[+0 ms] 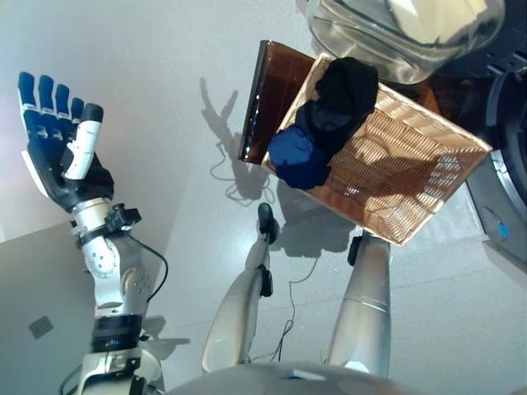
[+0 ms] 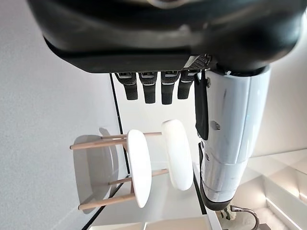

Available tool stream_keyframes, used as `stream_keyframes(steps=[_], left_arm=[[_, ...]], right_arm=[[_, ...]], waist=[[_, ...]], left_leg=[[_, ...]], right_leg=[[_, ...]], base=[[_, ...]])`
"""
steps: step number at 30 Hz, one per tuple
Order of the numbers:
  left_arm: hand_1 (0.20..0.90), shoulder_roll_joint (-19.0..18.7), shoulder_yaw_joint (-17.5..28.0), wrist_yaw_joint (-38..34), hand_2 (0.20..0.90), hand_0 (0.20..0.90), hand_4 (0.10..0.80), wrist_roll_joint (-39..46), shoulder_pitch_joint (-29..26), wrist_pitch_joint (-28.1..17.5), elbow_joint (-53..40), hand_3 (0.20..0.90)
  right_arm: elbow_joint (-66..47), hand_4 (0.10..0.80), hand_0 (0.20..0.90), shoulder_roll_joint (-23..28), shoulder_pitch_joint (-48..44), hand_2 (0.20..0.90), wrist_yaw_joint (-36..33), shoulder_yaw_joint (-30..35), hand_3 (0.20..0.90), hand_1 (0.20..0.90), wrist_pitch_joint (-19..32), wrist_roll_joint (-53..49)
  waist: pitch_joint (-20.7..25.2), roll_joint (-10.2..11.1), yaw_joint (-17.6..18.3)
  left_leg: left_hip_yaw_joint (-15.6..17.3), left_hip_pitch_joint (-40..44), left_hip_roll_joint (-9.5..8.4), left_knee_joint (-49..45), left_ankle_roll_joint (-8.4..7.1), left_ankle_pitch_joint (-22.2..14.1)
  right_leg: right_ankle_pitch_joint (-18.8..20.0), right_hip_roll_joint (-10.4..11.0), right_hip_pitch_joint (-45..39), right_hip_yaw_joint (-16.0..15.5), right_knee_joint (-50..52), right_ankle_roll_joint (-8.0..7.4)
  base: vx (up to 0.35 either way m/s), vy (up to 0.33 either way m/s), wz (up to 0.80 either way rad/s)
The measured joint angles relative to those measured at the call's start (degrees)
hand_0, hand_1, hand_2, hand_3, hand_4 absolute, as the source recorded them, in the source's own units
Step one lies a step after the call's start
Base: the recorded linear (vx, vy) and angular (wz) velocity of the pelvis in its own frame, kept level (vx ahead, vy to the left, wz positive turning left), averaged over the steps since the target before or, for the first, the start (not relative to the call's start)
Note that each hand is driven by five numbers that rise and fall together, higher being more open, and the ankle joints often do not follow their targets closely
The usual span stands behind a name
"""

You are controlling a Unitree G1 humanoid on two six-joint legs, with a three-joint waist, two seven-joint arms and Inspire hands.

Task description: Pick up the clothes and place them into the washing machine

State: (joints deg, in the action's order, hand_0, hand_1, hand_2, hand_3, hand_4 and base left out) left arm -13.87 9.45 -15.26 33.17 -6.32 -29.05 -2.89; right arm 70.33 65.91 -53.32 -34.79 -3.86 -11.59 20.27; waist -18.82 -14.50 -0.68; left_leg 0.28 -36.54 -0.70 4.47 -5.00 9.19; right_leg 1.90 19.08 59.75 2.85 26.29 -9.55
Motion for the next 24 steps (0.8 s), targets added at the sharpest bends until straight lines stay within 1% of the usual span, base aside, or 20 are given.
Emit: stream_keyframes(steps=[3,8,13,18,19,21,22,24], left_arm=[[0.9,0.01,0.14,0.01,0.9,0.9,0.8,0.0,-0.01,0.0,0.02,0.9],[0.9,0.05,1.28,-0.33,0.9,0.9,0.8,0.0,-0.01,0.01,0.02,0.9],[0.9,0.37,1.28,-0.57,0.9,0.9,0.8,-0.08,-0.02,0.0,0.01,0.9],[0.9,0.48,1.29,-0.66,0.9,0.9,0.8,-0.07,0.13,-0.03,0.01,0.9],[0.9,0.49,1.28,-0.65,0.9,0.9,0.8,-0.06,0.2,-0.03,0.02,0.9],[0.9,0.47,1.28,-0.62,0.9,0.9,0.8,-0.03,0.2,-0.03,0.02,0.9],[0.9,0.46,1.36,-0.46,0.9,0.9,0.8,0.0,0.25,-0.03,0.02,0.9],[0.9,0.46,1.34,0.42,0.9,0.9,0.8,0.02,0.32,-0.03,0.07,0.9]], right_arm=[[-2.26,0.8,0.9,0.0,1.2,0.9,-0.09,1.88,0.9,0.9,0.15,0.16],[-5.37,0.8,0.9,-0.07,3.24,0.9,-0.09,2.67,0.9,0.9,0.28,0.17],[-9.64,0.8,0.9,-1.22,6.25,0.9,-0.1,4.46,0.9,0.9,0.6,0.25],[-8.73,0.8,0.9,-1.26,6.71,0.9,0.19,3.19,0.9,0.9,3.91,-0.08],[-8.78,0.8,0.9,-1.26,7.07,0.9,0.89,3.05,0.9,0.9,5.45,-0.41],[-8.91,0.8,0.9,-1.19,7.31,0.9,1.85,2.16,0.9,0.9,6.71,-0.67],[-10.72,0.8,0.9,-1.13,9.05,0.9,3.37,1.1,0.9,0.9,7.76,-1.18],[-12.14,0.8,0.9,-1.21,12.71,0.9,5.68,-0.82,0.9,0.9,11.68,-1.69]], waist=[[-0.04,-0.05,-0.15],[-0.04,-0.04,-0.18],[-0.05,-0.04,-0.09],[-0.09,0.03,0.01],[-0.1,0.03,0.09],[-0.13,0.09,0.18],[-0.24,0.24,0.38],[-0.56,0.69,0.61]], left_leg=[[0.0,0.01,-0.05,0.0,0.01,0.0],[0.07,0.3,-0.1,-0.07,0.02,0.0],[0.07,0.43,-0.15,-0.29,0.01,0.01],[-0.02,0.57,-0.14,-0.39,-0.02,0.04],[-0.03,0.57,-0.13,-0.39,-0.02,0.04],[-0.06,0.57,-0.09,-0.44,-0.04,0.06],[-0.06,0.73,0.01,-0.44,-0.07,0.07],[-0.19,1.29,0.07,-0.44,-0.09,0.08]], right_leg=[[0.0,0.08,-0.02,-0.02,0.0,-0.01],[-0.01,0.06,-0.04,0.24,0.29,0.0],[0.0,0.07,-0.16,0.36,0.5,0.0],[0.0,0.09,-0.44,0.31,0.6,0.0],[0.0,0.09,-0.46,0.29,0.61,0.01],[0.0,0.07,-0.51,0.24,0.65,0.01],[-0.03,0.02,-0.76,0.08,0.64,0.05],[-0.05,0.07,-1.5,-0.15,0.63,0.09]], base=[[0.0,0.0,0.0],[0.0,0.0,0.0],[-0.002,0.0,0.01],[-0.003,-0.002,0.01],[-0.014,-0.03,0.03],[-0.014,-0.031,0.02],[0.0,0.0,0.0],[-0.004,-0.018,0.04]])
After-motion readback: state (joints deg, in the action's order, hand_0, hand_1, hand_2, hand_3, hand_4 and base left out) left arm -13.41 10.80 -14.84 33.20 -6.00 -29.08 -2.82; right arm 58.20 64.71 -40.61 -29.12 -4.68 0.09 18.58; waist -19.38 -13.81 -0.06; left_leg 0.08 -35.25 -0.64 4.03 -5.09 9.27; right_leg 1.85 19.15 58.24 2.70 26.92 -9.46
